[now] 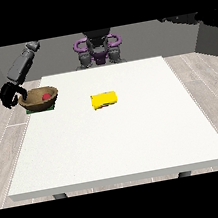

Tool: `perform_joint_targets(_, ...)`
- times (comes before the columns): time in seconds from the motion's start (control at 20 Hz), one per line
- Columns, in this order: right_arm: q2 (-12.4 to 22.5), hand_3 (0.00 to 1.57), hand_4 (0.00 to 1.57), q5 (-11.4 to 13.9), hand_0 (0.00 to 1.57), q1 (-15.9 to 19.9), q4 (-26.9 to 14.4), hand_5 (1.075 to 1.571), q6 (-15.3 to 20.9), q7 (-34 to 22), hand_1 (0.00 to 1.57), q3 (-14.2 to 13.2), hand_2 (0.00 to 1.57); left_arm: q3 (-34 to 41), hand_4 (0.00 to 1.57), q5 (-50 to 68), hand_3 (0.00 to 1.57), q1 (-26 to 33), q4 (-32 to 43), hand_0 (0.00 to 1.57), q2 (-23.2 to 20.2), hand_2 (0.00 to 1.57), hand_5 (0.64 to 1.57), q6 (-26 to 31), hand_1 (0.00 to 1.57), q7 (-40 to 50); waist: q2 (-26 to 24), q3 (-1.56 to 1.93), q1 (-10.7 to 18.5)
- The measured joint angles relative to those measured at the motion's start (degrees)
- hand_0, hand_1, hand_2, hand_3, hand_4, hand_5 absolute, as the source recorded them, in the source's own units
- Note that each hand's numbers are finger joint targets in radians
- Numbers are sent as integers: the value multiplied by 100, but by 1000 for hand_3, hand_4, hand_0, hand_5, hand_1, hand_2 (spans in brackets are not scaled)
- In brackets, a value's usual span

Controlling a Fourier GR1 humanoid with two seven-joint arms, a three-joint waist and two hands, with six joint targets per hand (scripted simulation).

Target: Pick the cup and pour the ball into the bowl, then pick the bowl and place it on the pad

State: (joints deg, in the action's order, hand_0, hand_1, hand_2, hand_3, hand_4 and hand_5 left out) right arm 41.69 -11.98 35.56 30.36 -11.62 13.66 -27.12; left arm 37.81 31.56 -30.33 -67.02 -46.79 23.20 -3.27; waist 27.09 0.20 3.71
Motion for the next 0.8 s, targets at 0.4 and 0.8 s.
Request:
perform_joint_targets(0.4, 243, 629, 985, 170, 1571, 119, -549, 1566, -168, 366, 1571, 40, 1571, 139, 691, 378, 0, 193, -405, 0, -87, 0, 1557, -65, 0, 390, -21, -10, 39)
perform_joint_targets(0.8, -88, 1374, 970, 446, 1571, -78, -803, 1562, -153, 246, 1571, 377, 1571, -26, 670, 475, 0, 418, -383, 0, -24, 0, 1554, -50, 0, 683, -602, -16, 34)
